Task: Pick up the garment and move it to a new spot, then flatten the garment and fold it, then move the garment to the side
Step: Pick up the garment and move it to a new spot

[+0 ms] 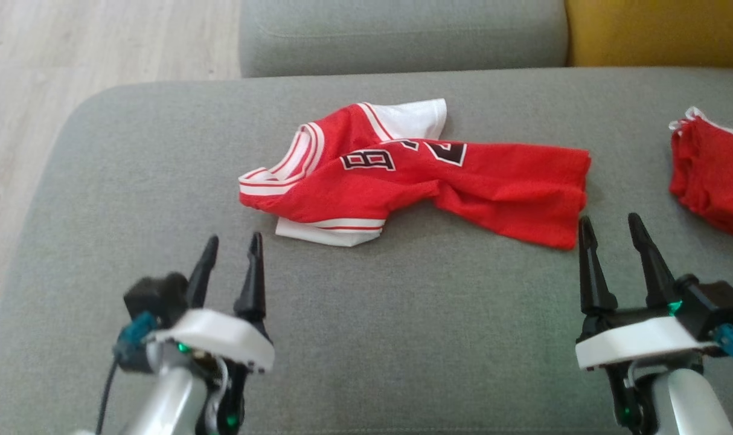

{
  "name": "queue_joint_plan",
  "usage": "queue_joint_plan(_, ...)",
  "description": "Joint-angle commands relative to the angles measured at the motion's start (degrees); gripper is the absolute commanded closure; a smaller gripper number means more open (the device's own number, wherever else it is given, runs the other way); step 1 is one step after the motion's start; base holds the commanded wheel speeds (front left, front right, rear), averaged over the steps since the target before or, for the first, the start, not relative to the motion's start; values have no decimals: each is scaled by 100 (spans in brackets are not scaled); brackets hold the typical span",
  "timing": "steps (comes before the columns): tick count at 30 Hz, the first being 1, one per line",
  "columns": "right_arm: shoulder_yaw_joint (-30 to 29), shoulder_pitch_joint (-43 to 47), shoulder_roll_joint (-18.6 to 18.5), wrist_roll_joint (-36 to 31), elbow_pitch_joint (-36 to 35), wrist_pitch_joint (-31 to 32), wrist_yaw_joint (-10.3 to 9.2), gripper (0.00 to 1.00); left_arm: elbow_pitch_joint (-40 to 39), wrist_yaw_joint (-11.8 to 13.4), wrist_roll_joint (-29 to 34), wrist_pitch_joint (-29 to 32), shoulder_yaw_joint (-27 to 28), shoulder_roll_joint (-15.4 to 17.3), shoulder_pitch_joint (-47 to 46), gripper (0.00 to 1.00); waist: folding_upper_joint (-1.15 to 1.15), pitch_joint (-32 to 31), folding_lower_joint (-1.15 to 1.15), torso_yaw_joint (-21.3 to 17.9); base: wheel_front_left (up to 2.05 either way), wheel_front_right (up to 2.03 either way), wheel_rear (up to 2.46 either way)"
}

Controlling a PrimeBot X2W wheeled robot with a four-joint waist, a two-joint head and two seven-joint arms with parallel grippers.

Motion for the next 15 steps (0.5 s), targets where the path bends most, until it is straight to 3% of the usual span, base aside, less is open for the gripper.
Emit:
queue_joint_plan(1, 103, -102, -23, -10, -154, -79, 37, 0, -248, 30, 70, -70, 251, 32, -114, 0, 0, -43, 0, 46, 0, 0, 0)
queue_joint_plan(15, 133, 68, -23, 60, 188, -287, 37, 0, -727, 114, 310, -72, 258, -62, 591, 0, 0, -196, 0, 187, 0, 0, 0)
